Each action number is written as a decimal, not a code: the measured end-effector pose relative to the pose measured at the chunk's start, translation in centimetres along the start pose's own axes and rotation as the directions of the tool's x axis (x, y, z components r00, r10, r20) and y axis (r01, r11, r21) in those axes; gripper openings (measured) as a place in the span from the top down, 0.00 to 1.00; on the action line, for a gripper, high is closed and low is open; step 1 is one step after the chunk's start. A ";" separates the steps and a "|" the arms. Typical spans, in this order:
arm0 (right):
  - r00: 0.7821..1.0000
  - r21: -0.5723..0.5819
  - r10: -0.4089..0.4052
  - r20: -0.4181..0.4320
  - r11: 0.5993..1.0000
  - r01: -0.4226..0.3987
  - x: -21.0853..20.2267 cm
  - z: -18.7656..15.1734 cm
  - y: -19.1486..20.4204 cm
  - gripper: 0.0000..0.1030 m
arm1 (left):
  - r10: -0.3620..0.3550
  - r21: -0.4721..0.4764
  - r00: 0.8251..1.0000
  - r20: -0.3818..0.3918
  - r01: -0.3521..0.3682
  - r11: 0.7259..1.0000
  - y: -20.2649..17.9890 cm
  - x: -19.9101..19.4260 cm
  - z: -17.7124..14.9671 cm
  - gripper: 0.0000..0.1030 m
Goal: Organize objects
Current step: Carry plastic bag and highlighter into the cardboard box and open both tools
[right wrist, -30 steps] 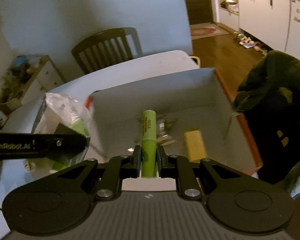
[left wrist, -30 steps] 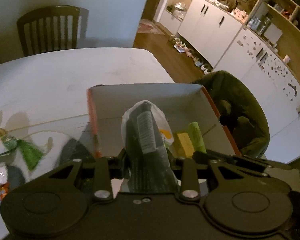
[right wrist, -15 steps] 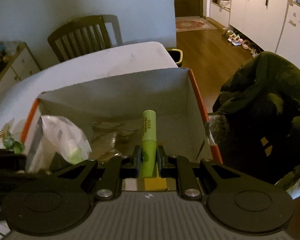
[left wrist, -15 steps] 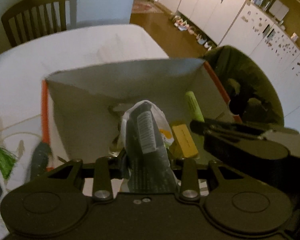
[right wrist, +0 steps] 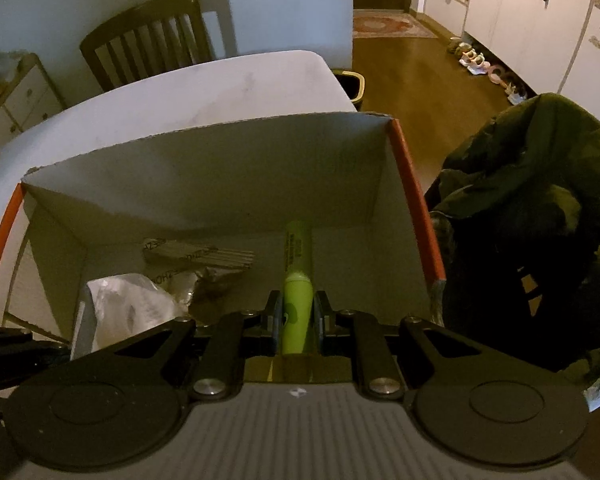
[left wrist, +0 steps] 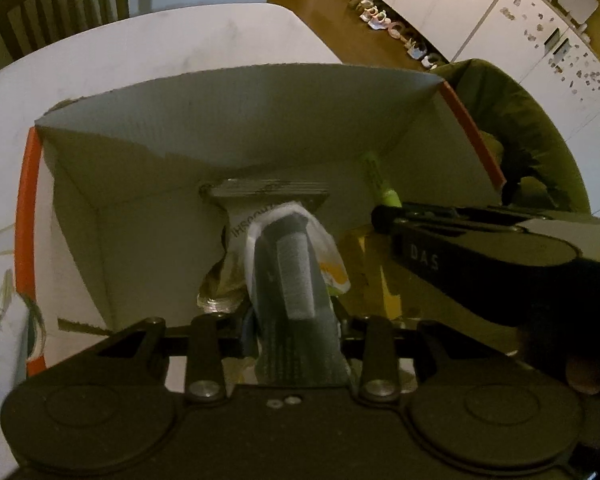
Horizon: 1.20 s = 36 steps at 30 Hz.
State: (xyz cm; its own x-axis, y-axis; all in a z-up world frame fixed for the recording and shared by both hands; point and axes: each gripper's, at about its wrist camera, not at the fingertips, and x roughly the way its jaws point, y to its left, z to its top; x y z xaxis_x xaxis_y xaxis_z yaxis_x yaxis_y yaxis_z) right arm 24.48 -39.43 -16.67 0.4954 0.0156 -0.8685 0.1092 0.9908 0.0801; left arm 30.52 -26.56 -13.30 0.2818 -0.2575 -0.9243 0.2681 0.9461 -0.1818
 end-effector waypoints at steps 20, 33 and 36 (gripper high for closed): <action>1.000 0.018 0.014 -0.020 1.000 -0.014 0.0 0.0 -0.4 0.85 | 0.018 0.031 0.999 -0.039 -0.017 0.999 -0.4 1.8 0.1 0.50; 1.000 0.019 0.001 0.007 1.000 -0.001 -2.9 -0.7 -0.2 0.84 | 0.013 0.031 1.000 0.011 -0.013 0.999 -0.5 0.0 -1.0 0.34; 1.000 0.020 0.006 0.021 1.000 -0.006 -3.9 -0.9 0.0 0.84 | 0.008 0.022 0.999 0.035 -0.009 1.000 -0.5 -0.8 -1.1 0.31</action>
State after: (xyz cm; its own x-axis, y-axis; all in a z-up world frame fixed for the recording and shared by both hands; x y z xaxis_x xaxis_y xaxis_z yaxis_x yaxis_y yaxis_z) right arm 21.77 -39.39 -13.68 0.5140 0.0184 -0.8576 0.1237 0.9877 0.0953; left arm 29.18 -26.59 -12.85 0.3157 -0.2561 -0.9136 0.2860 0.9438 -0.1658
